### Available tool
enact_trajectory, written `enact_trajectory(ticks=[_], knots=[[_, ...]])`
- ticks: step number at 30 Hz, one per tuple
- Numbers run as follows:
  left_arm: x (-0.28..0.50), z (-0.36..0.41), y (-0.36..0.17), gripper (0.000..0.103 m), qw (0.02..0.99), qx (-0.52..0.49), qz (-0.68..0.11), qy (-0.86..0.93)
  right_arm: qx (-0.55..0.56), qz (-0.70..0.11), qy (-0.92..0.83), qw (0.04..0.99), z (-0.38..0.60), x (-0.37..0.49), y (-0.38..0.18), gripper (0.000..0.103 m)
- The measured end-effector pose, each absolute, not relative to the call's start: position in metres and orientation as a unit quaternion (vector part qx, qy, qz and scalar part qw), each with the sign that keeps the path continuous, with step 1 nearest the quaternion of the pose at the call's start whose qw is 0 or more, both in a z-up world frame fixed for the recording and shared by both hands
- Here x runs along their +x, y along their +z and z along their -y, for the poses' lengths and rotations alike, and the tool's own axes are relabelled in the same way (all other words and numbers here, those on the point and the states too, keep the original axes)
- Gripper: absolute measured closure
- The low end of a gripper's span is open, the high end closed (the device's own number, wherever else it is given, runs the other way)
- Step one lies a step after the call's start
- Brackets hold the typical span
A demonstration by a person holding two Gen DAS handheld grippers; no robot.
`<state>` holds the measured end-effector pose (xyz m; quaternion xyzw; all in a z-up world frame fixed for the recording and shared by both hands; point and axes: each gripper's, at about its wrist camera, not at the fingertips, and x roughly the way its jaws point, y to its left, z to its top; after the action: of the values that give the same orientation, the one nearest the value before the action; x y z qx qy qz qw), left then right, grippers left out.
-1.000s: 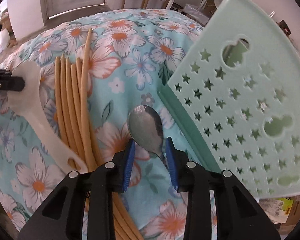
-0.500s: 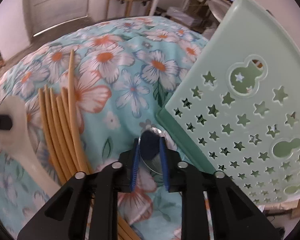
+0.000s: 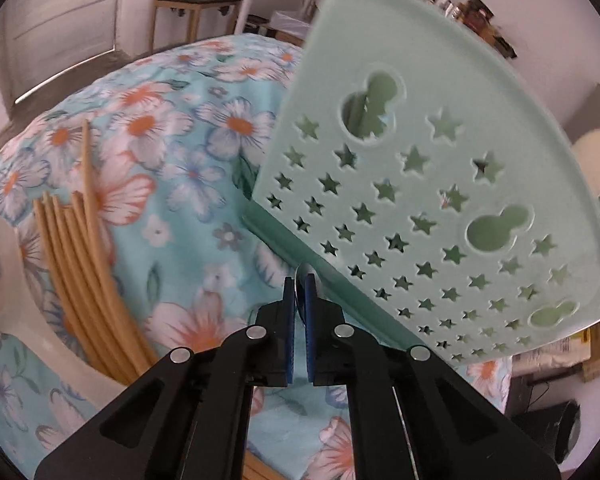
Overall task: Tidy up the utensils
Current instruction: 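Carry the spoon with the right tool while the left tool carries the paddle to the holder, then open the right tool over the holder while the left tool releases the paddle into it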
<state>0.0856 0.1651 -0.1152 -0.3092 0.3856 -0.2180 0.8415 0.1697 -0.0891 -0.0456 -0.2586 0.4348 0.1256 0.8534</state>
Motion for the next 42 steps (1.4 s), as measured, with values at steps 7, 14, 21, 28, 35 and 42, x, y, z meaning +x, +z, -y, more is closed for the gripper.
enact_trajectory(ticks=[7, 14, 21, 28, 35, 42], knots=[[0.089, -0.164, -0.111, 0.093, 0.839, -0.310, -0.393, -0.211, -0.267, -0.416, 0.116, 0.862, 0.086, 0.160, -0.043, 0.099], [0.085, -0.161, -0.101, 0.095, 0.856, -0.290, -0.378, -0.201, -0.164, -0.379, 0.133, 0.901, 0.119, 0.138, 0.021, 0.100], [0.061, -0.149, -0.055, 0.101, 0.898, -0.225, -0.322, -0.200, -0.064, -0.309, 0.141, 0.938, 0.164, 0.105, 0.083, 0.100], [0.037, -0.144, 0.021, 0.101, 0.936, -0.183, -0.239, -0.185, -0.011, -0.229, 0.166, 0.959, 0.201, 0.067, 0.121, 0.100], [0.048, -0.113, 0.105, 0.101, 0.962, -0.090, -0.188, -0.177, 0.045, -0.175, 0.175, 0.968, 0.238, 0.033, 0.135, 0.100], [0.113, -0.051, 0.152, 0.101, 0.965, 0.009, -0.213, -0.152, 0.101, -0.130, 0.187, 0.968, 0.277, 0.004, 0.141, 0.100]])
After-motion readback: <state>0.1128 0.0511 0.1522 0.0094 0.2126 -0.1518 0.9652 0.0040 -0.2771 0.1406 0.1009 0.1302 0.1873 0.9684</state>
